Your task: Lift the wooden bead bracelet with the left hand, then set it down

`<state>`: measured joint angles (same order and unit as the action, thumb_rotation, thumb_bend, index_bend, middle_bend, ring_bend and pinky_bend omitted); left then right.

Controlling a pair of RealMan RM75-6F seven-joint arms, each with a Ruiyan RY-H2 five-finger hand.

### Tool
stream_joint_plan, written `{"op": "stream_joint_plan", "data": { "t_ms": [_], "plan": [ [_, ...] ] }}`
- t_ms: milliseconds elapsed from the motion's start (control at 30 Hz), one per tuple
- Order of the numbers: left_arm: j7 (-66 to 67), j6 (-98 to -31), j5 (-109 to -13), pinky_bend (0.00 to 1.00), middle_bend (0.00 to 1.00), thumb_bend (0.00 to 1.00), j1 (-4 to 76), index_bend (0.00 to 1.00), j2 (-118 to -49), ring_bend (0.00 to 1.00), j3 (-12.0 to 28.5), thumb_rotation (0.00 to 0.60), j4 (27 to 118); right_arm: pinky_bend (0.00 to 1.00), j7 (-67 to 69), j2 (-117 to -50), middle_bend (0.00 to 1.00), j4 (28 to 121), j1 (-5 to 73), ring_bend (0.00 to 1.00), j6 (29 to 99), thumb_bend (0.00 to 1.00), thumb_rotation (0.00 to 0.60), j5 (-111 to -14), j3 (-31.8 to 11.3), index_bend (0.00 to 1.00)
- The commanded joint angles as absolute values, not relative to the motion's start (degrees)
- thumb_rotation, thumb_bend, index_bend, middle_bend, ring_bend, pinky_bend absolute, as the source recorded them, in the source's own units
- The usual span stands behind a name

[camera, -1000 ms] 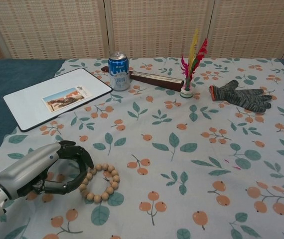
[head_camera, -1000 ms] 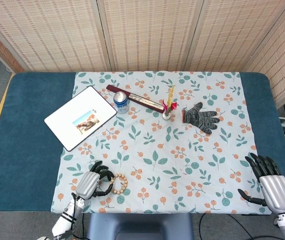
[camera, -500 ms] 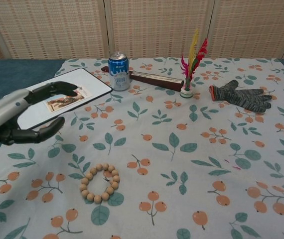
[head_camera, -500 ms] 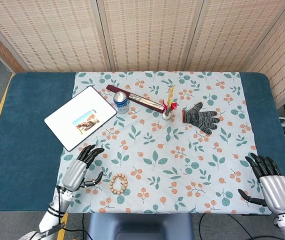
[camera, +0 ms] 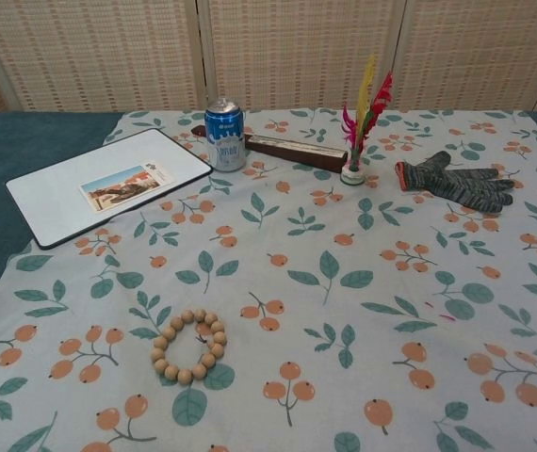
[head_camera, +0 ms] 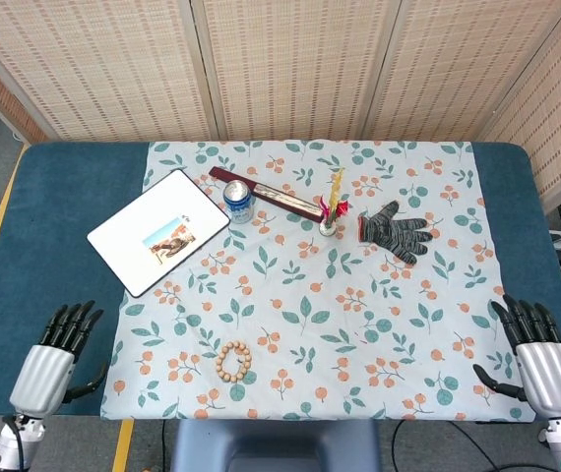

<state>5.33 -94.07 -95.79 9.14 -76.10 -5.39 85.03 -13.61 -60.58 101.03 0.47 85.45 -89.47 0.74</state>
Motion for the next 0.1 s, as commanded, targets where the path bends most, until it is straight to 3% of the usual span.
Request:
{"op": "stream_joint_plan", "data": {
  "t_ms": [33, 100],
  "plan": [
    [5.90, -94.67, -94.38, 0.06, 0.00, 0.44, 8.14, 0.00, -74.37, 0.00, -4.51, 0.414, 85.56, 0.00, -13.70, -60.68, 0.00, 101.00, 0.55, 0.00, 85.11, 0.18, 0.372, -89.40, 0.83, 0.00],
    [6.45, -93.91, -93.72, 0.06, 0.00, 0.44, 8.12, 0.00, -73.92, 0.00, -4.05, 0.412, 85.81, 0.00, -13.74, -60.74, 0.00, 100.90, 0.66, 0.00, 84.86, 0.18, 0.373, -89.11, 0.72, 0.00]
  ]
}}
